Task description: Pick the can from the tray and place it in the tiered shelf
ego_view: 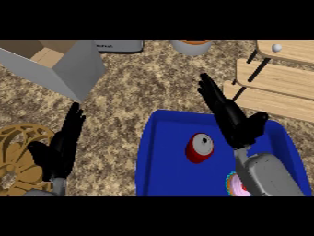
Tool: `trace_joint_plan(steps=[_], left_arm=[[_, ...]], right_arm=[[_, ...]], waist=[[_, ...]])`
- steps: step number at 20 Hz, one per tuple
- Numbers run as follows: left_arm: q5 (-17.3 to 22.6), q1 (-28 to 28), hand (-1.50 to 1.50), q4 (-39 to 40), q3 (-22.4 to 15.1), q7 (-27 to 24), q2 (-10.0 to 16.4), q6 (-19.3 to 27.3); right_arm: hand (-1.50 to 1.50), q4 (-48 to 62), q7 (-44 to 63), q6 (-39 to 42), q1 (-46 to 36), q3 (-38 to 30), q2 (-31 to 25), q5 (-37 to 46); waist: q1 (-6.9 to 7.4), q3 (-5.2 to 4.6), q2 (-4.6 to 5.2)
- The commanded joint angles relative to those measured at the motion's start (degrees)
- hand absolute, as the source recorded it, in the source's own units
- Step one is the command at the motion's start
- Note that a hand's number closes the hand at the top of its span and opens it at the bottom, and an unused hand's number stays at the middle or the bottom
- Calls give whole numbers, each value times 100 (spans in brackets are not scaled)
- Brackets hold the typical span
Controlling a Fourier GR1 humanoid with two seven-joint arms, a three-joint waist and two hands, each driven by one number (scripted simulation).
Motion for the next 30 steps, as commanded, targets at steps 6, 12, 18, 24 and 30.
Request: trace_joint_plan(steps=[6,12,18,24,30], left_arm=[[-774,-1185,0,-63,-143,379,642,-283],[-585,-822,0,26,-226,123,548,-514],[-685,-1117,0,-46,-294,559,343,-566],[-736,-1238,0,701,-70,20,201,-741],[-907,-1065,0,452,-151,73,180,-704]], right_arm=[[-150,313,786,1511,-1301,-749,-981,-685],[150,895,-293,-769,-159,-598,-1158,1474],[-150,1532,-2129,-564,237,-1522,-309,474],[-150,813,-1101,1305,-16,-1186,-1463,263],[-150,-448,348,1444,-204,-684,-1949,696]], waist=[[-117,141,146],[-257,134,160],[-98,142,141],[-173,128,124],[-171,121,92]])
